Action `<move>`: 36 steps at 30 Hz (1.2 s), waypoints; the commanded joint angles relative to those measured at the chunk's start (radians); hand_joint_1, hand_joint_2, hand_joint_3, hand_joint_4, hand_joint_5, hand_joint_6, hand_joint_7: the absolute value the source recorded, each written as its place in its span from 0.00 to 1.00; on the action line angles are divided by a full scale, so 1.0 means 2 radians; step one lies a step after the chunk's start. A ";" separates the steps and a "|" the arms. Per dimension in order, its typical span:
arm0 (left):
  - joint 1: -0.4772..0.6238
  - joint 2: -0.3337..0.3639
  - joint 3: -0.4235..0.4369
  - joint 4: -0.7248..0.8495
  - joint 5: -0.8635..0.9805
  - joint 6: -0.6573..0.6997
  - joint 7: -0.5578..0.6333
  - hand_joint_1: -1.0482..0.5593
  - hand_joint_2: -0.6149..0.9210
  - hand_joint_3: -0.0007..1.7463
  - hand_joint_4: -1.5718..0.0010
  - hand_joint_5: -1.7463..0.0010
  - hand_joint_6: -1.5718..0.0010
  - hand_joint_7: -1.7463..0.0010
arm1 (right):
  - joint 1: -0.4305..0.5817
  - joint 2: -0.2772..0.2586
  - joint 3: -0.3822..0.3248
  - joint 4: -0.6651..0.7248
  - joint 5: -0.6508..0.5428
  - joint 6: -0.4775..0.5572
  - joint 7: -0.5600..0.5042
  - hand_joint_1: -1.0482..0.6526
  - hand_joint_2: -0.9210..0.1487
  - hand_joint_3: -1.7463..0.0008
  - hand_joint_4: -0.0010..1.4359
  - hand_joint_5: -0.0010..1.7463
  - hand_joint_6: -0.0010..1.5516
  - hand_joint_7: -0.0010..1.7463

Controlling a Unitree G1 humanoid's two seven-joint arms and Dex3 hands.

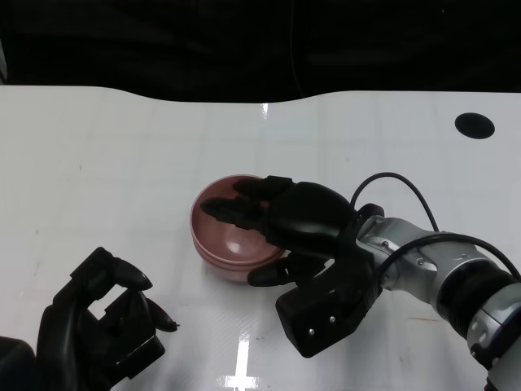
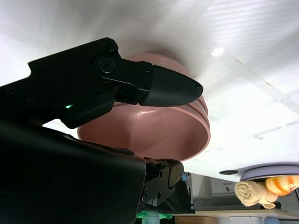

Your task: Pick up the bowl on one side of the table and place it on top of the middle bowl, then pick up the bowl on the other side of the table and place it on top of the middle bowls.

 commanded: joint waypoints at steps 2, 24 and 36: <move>0.001 0.002 0.001 0.002 0.000 -0.006 0.000 0.69 0.77 0.80 0.50 0.00 0.59 0.00 | 0.000 -0.014 -0.001 -0.010 0.001 -0.002 -0.007 0.00 0.00 0.55 0.00 0.00 0.00 0.00; 0.004 -0.001 0.001 -0.004 0.017 -0.003 0.007 0.70 0.75 0.82 0.50 0.00 0.59 0.00 | 0.144 -0.130 -0.119 -0.271 0.114 -0.068 0.037 0.15 0.00 0.76 0.02 0.01 0.08 0.03; -0.004 0.008 0.014 0.001 -0.005 -0.001 -0.006 0.70 0.75 0.84 0.49 0.00 0.58 0.00 | 0.344 -0.115 -0.240 -0.332 0.290 -0.124 0.038 0.31 0.00 0.88 0.26 0.06 0.25 0.03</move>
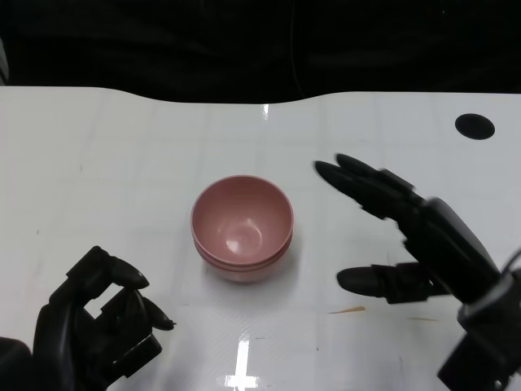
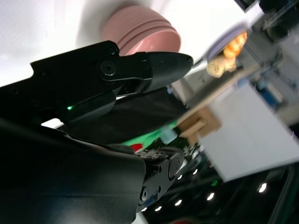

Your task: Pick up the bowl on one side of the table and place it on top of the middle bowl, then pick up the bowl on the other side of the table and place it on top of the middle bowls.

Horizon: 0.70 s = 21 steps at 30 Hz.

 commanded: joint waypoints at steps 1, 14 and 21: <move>-0.003 0.010 0.005 0.001 -0.004 0.002 -0.003 0.70 0.75 0.84 0.49 0.00 0.58 0.00 | 0.045 0.022 -0.027 -0.019 0.059 0.012 0.010 0.32 0.00 0.89 0.27 0.06 0.26 0.03; -0.001 0.024 0.011 -0.005 -0.005 0.011 -0.002 0.71 0.75 0.84 0.51 0.00 0.58 0.00 | 0.199 0.154 -0.103 -0.203 0.372 0.247 0.112 0.58 0.32 0.42 0.86 0.20 0.76 0.04; -0.001 0.024 0.015 -0.003 -0.014 0.007 -0.007 0.71 0.74 0.85 0.49 0.00 0.57 0.00 | 0.223 0.171 -0.116 -0.227 0.389 0.275 0.160 0.60 0.20 0.50 0.62 0.96 0.59 0.67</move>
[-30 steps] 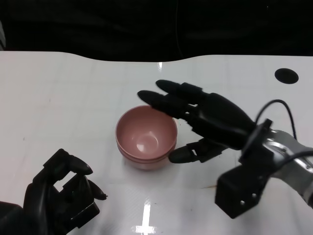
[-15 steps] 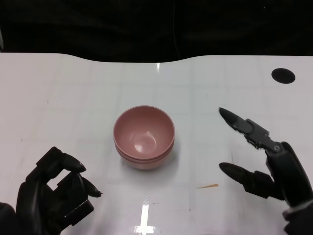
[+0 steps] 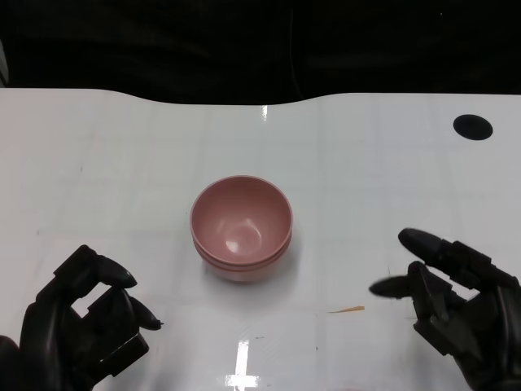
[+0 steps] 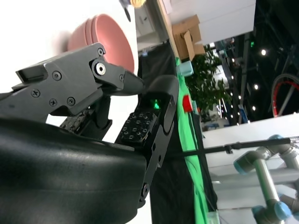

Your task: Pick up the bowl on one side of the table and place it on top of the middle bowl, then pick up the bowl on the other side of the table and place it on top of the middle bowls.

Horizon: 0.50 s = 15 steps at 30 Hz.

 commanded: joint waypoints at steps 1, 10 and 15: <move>0.001 0.007 0.005 -0.002 -0.008 -0.002 -0.009 0.71 0.73 0.86 0.48 0.00 0.56 0.00 | 0.008 0.000 -0.012 -0.009 0.018 0.012 0.033 0.59 0.22 0.48 0.62 0.99 0.55 0.77; -0.010 0.013 0.011 0.003 -0.016 0.004 -0.010 0.70 0.71 0.87 0.44 0.00 0.53 0.00 | 0.010 -0.001 -0.035 -0.031 0.051 0.102 0.060 0.57 0.29 0.43 0.60 1.00 0.43 0.98; -0.010 0.013 0.010 0.001 -0.013 0.004 -0.008 0.69 0.71 0.86 0.44 0.00 0.53 0.00 | 0.005 0.004 -0.049 -0.032 0.061 0.123 0.070 0.58 0.30 0.42 0.59 1.00 0.41 0.99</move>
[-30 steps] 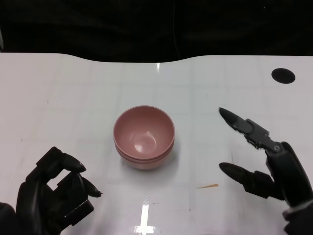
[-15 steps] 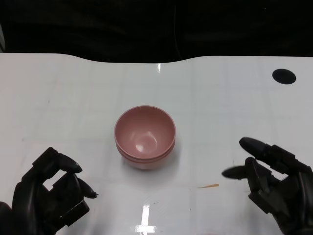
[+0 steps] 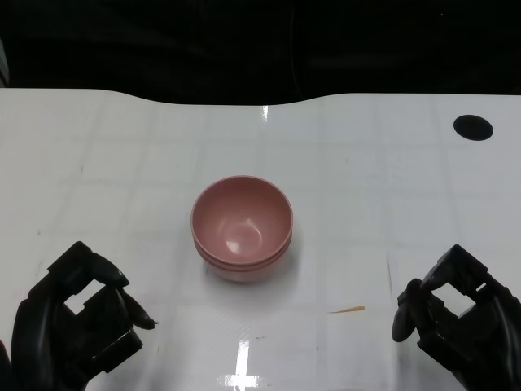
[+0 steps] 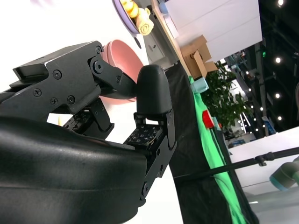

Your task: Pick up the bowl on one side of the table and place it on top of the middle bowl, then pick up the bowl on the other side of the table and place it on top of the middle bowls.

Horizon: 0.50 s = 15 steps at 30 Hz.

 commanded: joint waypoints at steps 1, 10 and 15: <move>-0.004 0.005 0.002 -0.002 0.000 0.003 0.002 0.70 0.71 0.86 0.45 0.00 0.53 0.00 | -0.003 0.002 -0.013 -0.005 0.004 0.009 0.006 0.58 0.30 0.42 0.59 1.00 0.41 0.99; -0.005 0.005 0.001 0.002 0.000 0.001 0.000 0.70 0.72 0.86 0.45 0.00 0.54 0.00 | -0.004 0.005 -0.021 -0.009 -0.014 0.020 0.004 0.58 0.28 0.42 0.58 1.00 0.41 0.98; -0.006 0.006 0.002 0.001 -0.001 0.006 0.000 0.70 0.72 0.86 0.45 0.00 0.54 0.00 | -0.006 0.010 -0.026 -0.013 0.002 0.039 0.008 0.58 0.24 0.43 0.58 1.00 0.44 0.92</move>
